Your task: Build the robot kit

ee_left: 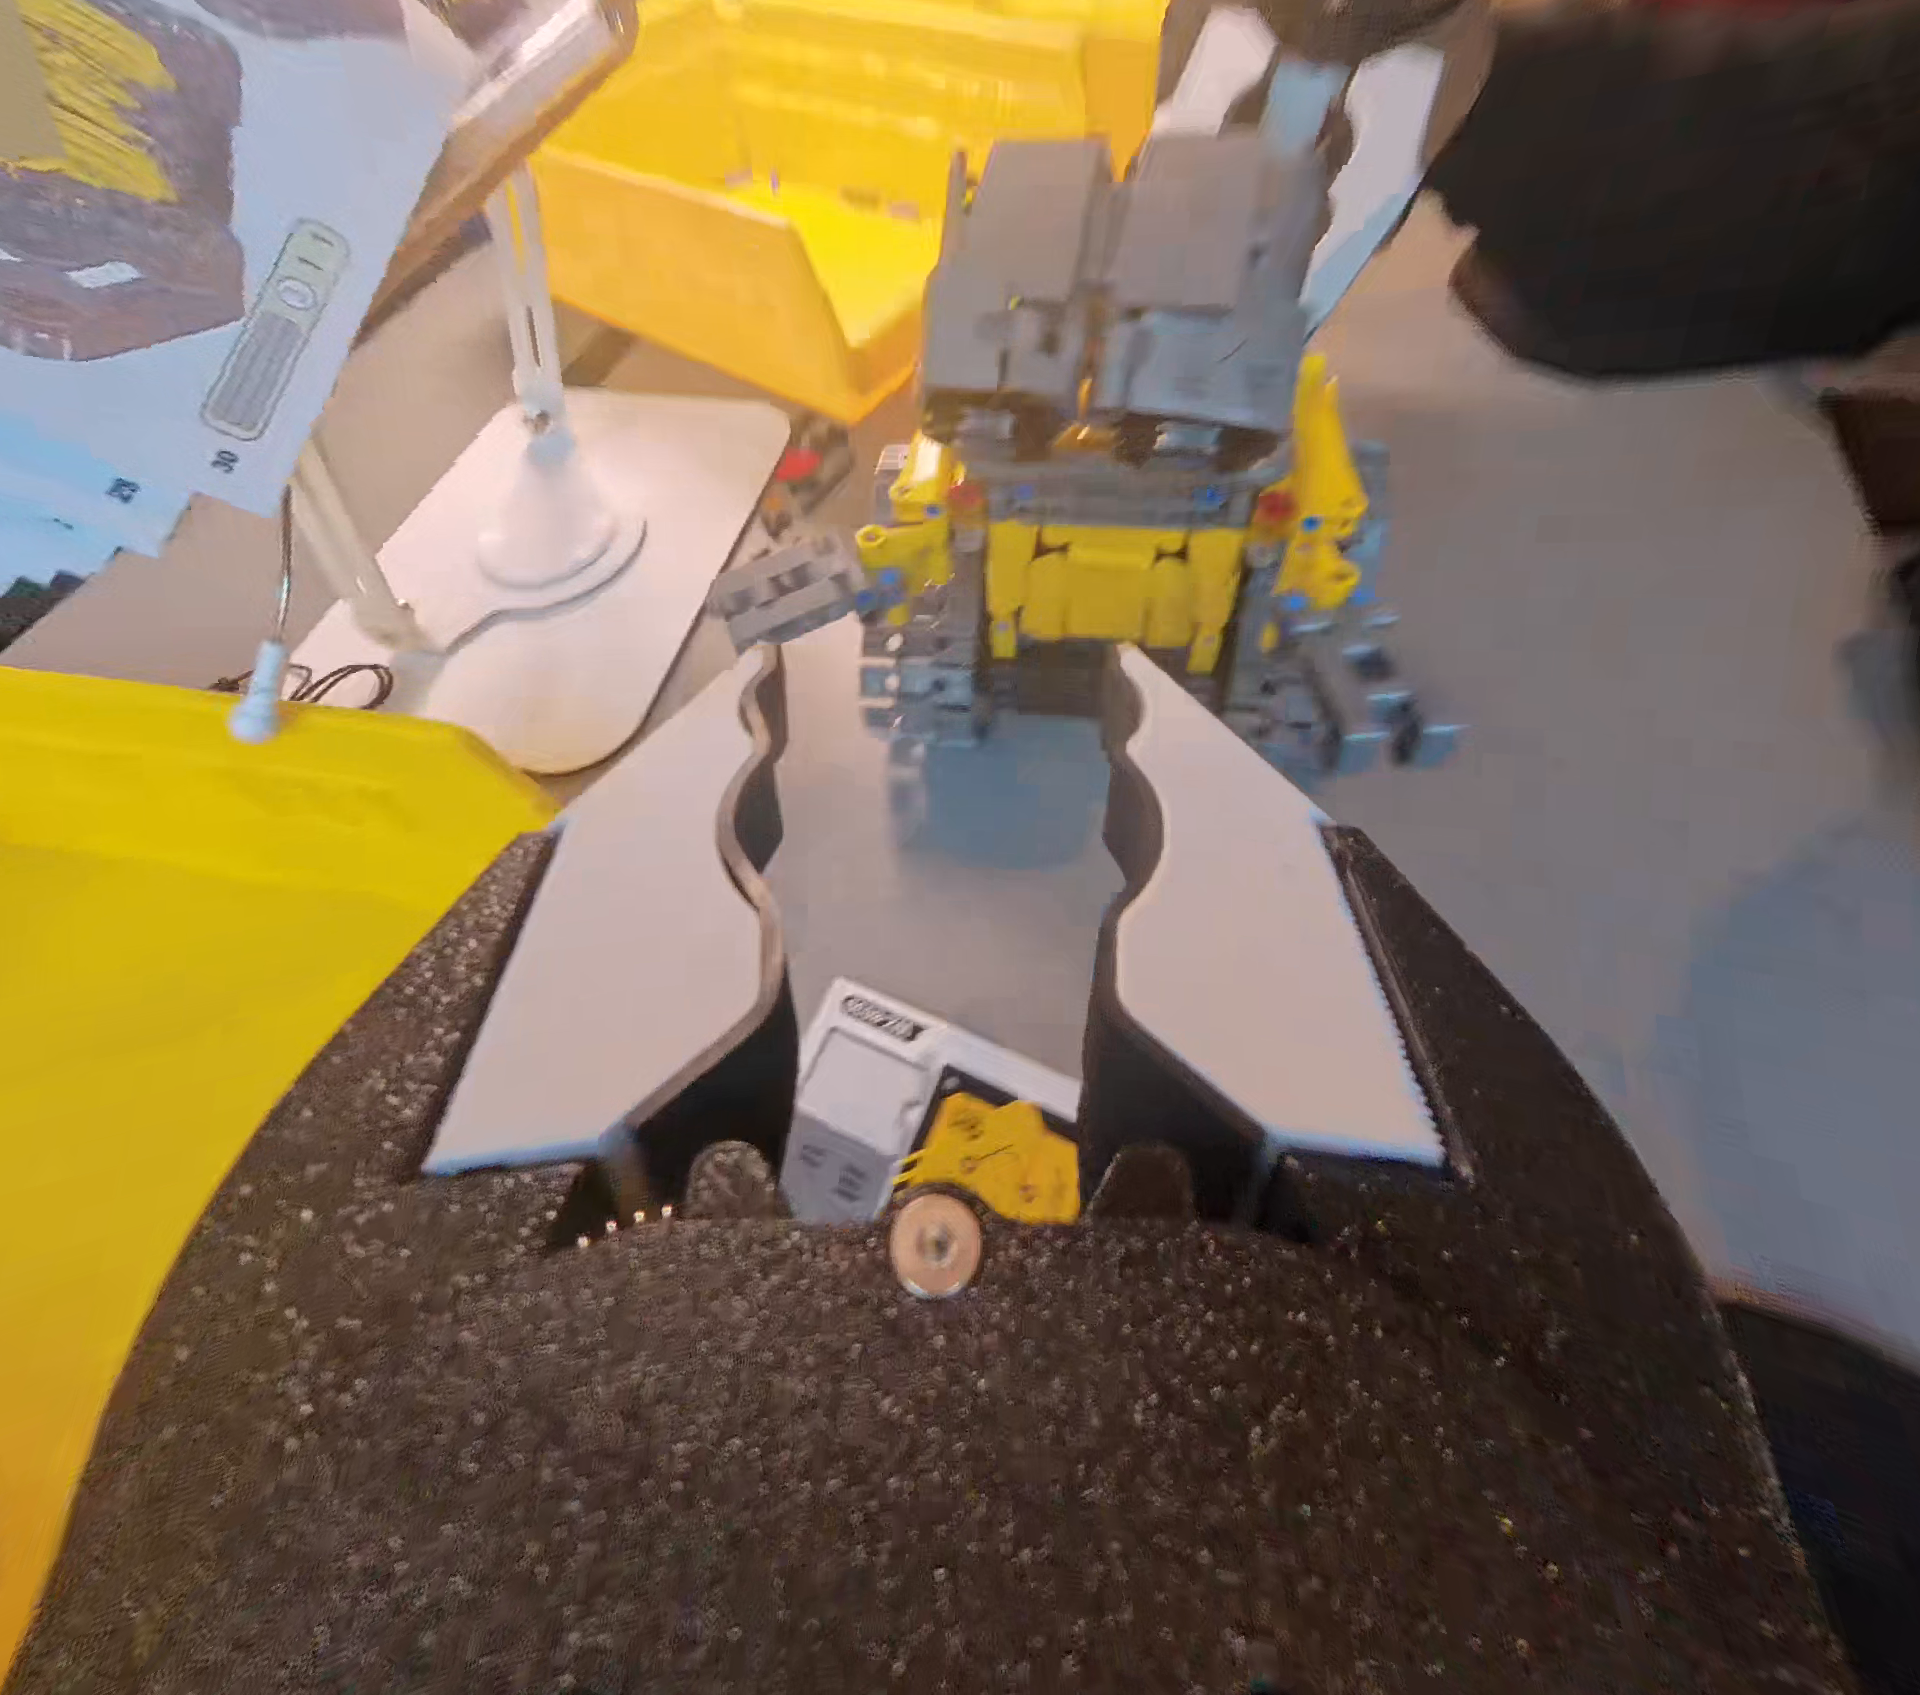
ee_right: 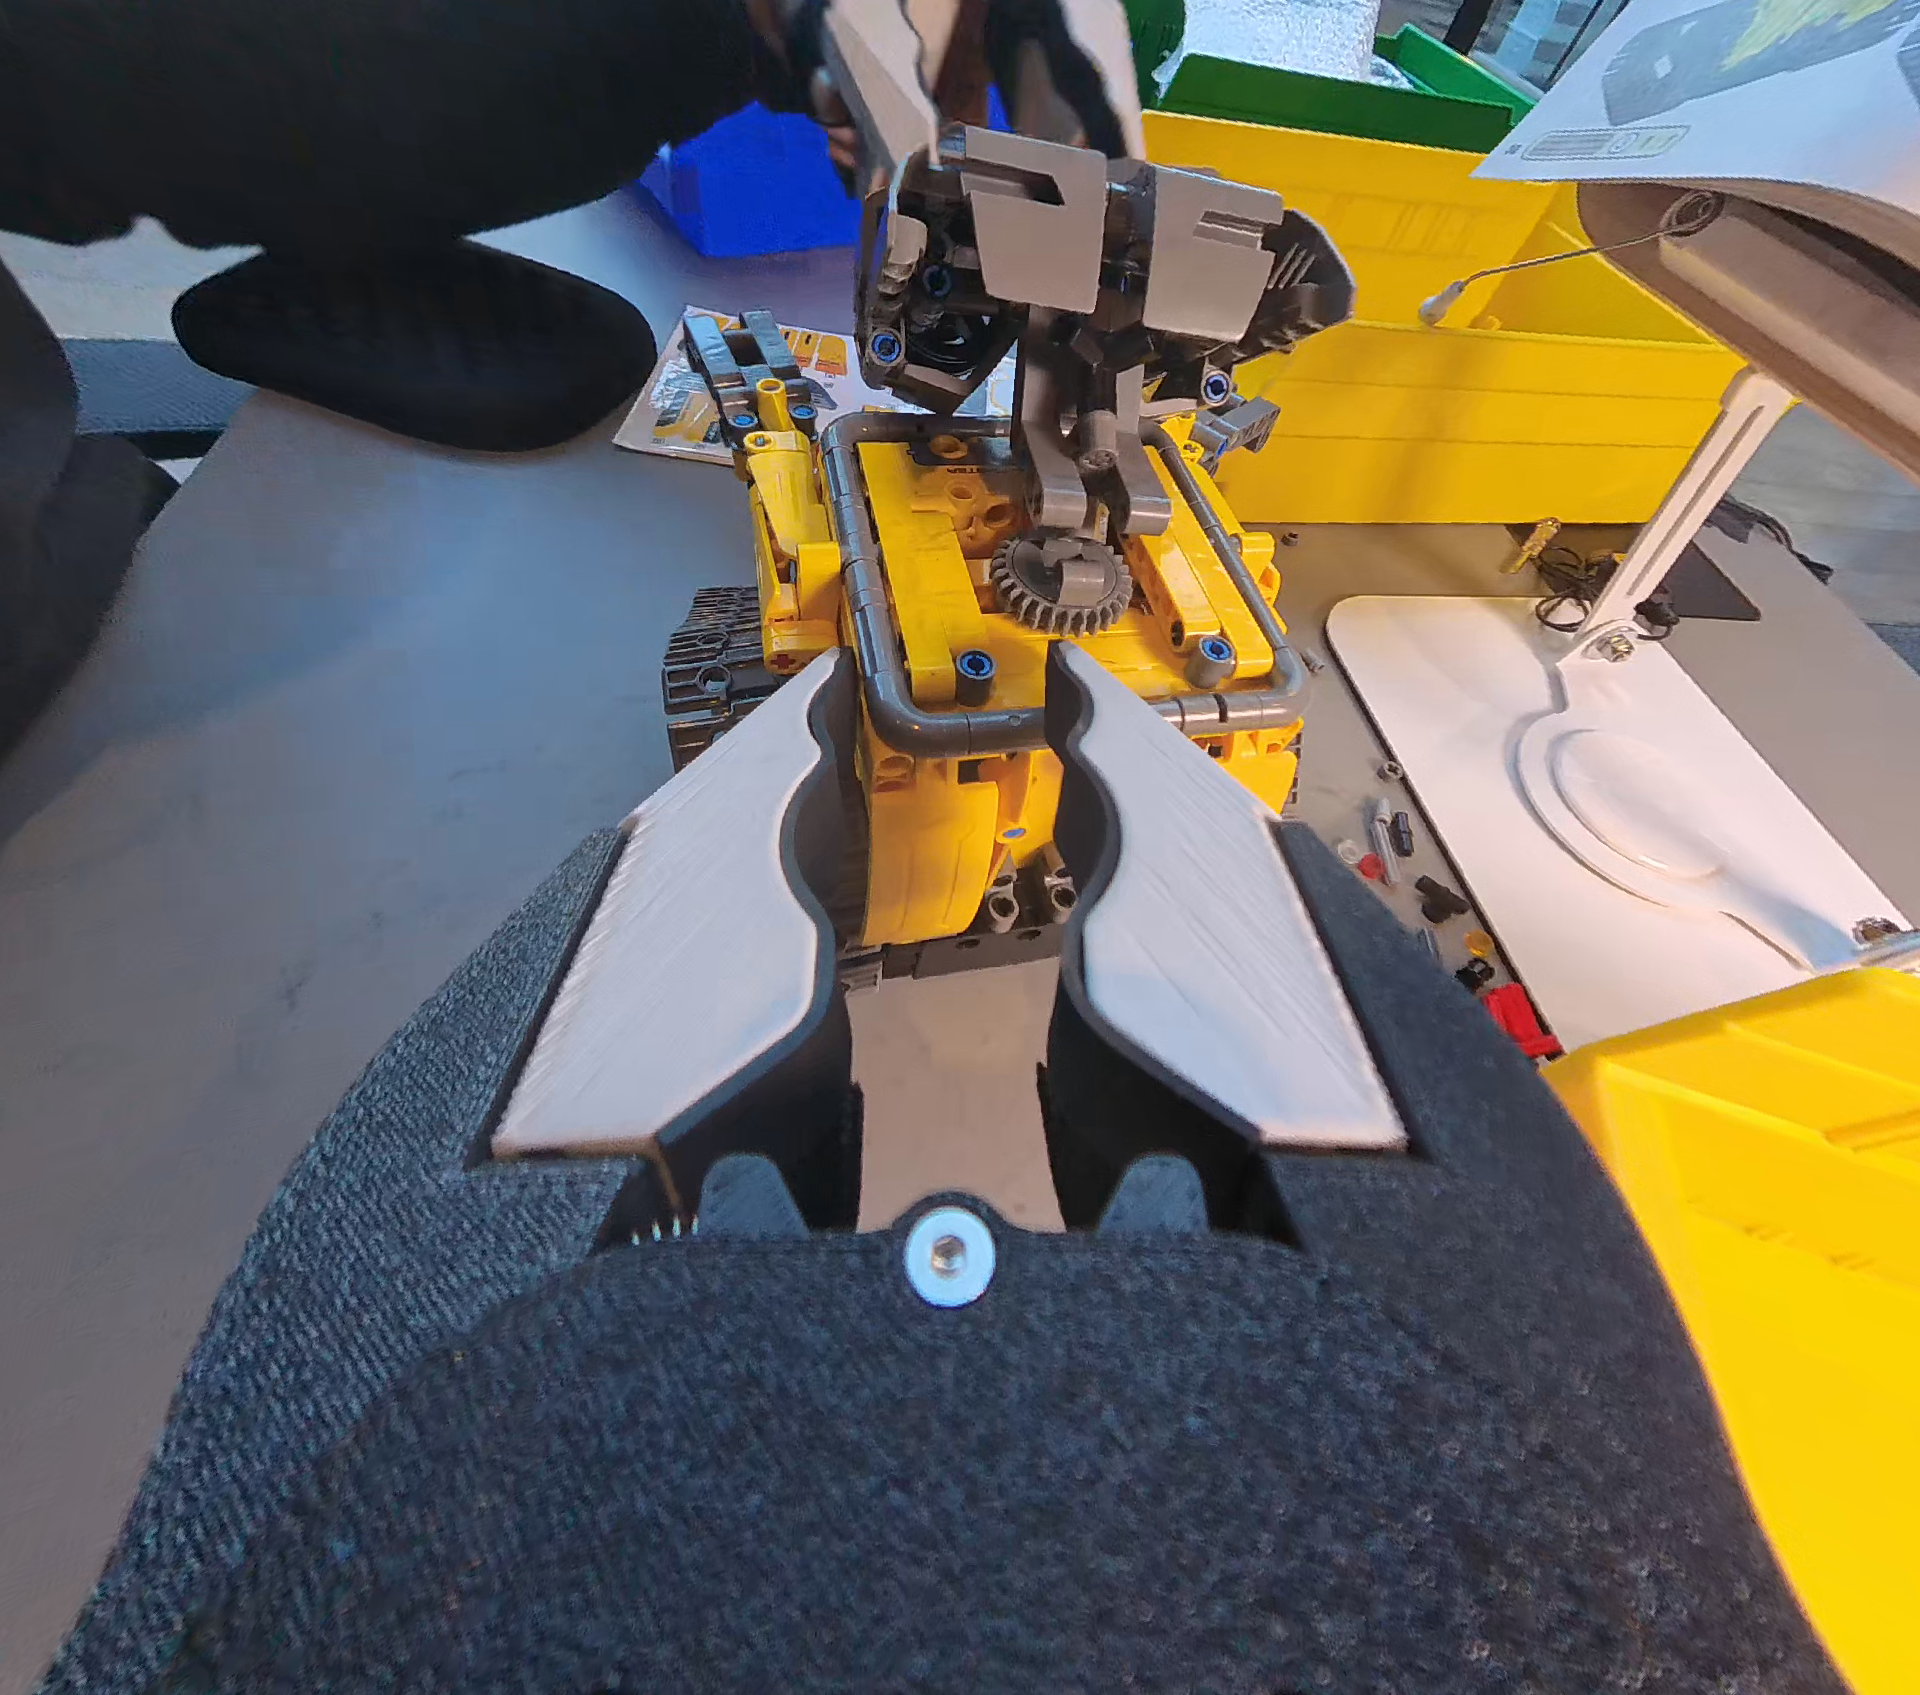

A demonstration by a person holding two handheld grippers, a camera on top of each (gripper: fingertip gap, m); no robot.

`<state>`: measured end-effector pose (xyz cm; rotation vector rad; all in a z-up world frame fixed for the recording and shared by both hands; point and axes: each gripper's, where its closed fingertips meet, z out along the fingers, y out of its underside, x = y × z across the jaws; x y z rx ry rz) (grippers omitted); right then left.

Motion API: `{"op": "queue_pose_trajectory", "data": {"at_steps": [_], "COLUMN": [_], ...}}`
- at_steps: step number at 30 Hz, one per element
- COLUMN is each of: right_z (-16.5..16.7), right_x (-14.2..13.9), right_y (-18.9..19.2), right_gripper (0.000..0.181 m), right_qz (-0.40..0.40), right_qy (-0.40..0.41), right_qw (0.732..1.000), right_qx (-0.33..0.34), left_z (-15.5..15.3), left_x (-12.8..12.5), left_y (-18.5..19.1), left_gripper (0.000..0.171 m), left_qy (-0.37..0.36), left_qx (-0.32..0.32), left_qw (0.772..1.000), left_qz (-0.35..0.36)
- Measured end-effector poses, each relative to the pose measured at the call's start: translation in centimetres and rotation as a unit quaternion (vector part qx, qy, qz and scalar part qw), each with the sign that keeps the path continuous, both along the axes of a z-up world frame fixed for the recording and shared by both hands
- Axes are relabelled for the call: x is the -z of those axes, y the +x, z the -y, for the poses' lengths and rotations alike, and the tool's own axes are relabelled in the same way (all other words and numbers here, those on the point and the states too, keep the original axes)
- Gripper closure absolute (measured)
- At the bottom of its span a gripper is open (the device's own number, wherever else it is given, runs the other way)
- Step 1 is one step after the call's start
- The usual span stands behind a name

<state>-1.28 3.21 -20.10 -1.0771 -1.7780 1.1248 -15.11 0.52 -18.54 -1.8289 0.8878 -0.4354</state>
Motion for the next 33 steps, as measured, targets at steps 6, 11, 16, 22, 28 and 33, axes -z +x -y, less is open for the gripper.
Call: {"op": "queue_pose_trajectory", "data": {"at_steps": [6, 11, 16, 22, 28, 33], "right_z": [0.0, 0.0, 0.0, 0.0, -0.9, -1.2], "right_x": [0.0, -0.1, -0.1, -0.2, -0.1, -0.1], "right_y": [0.1, 0.1, 0.0, -0.1, -0.1, 0.0], "right_gripper": [0.145, 0.145, 0.145, 0.144, 0.154, 0.154], "right_qz": [-0.006, -0.011, -0.014, -0.011, 0.008, 0.012], "right_qy": [-0.001, -0.01, -0.02, -0.014, 0.026, 0.022], "right_qw": [1.0, 1.0, 1.0, 1.0, 0.999, 0.999], "right_qx": [0.002, 0.0, -0.003, 0.001, 0.036, 0.043], "left_z": [-4.1, -4.8, -2.3, -1.3, -2.2, -2.4], "left_x": [3.6, 3.5, 3.1, 2.7, 2.6, 2.9], "left_y": [2.1, 2.5, 1.9, 1.7, 1.8, 2.2], "left_gripper": [0.087, 0.13, 0.148, 0.148, 0.148, 0.149], "left_qy": [-0.078, -0.061, -0.048, -0.032, -0.069, -0.077], "left_qx": [0.105, 0.114, 0.088, 0.045, -0.049, -0.092], "left_qw": [0.979, 0.977, 0.986, 0.992, 0.995, 0.993], "left_qz": [-0.154, -0.169, -0.135, -0.117, -0.056, -0.006]}}
